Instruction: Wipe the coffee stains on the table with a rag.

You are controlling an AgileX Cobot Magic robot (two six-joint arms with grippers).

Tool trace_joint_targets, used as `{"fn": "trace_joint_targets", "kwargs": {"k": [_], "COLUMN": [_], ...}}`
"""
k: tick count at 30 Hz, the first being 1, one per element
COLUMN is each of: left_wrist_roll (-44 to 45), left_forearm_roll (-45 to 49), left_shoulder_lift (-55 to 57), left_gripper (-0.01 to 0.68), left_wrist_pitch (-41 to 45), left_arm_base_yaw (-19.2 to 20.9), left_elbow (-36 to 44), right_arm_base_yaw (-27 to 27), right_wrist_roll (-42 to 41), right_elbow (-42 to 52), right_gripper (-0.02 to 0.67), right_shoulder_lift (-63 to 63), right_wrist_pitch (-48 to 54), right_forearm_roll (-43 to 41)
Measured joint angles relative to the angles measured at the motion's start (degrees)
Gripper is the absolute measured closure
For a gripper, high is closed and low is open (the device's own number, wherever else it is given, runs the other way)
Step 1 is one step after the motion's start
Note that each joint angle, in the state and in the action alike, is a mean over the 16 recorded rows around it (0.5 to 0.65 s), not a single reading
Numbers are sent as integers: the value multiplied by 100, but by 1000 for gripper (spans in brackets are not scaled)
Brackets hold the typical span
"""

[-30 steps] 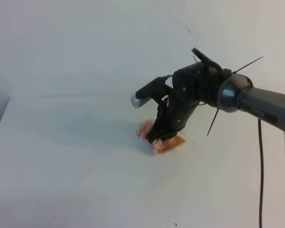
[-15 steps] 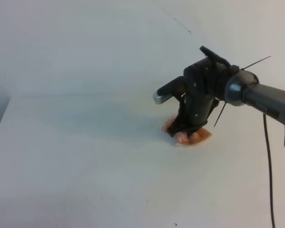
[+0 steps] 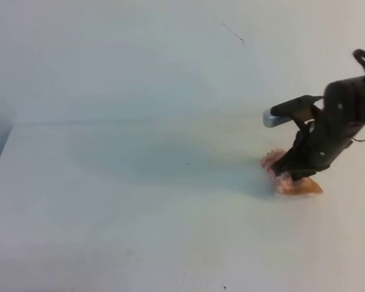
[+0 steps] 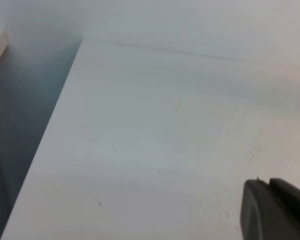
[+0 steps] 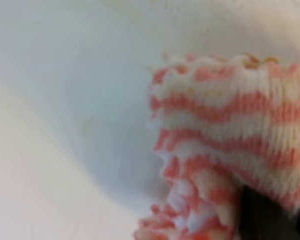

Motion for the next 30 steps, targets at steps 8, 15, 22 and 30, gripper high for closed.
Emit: {"fn": "trace_joint_targets", "kwargs": {"k": [8,15,22,30], "left_wrist_roll": [0,1,0,0], "left_forearm_roll": [0,0,0,0], "left_shoulder_lift": [-30,-61,-30,-10], "left_gripper": [674,673,674,674], "left_wrist_pitch": [-19,-39,-19,-6], "left_arm_base_yaw": [0,0,0,0], "left_elbow": [47,93,47,16], "right_arm_base_yaw": [-191,-226,-226,-226], "right_wrist_roll": [-266,-196,-76,-126], "right_elbow": [1960,2469,2476,2476], "right_gripper": [652,601,361,58], "right_shoulder_lift": [-1333,-1675,-1648,-1638], "right_wrist_pitch": [-1230,-1496,-1416,-1367], "right_forearm_roll": [691,1132,1458,1604]}}
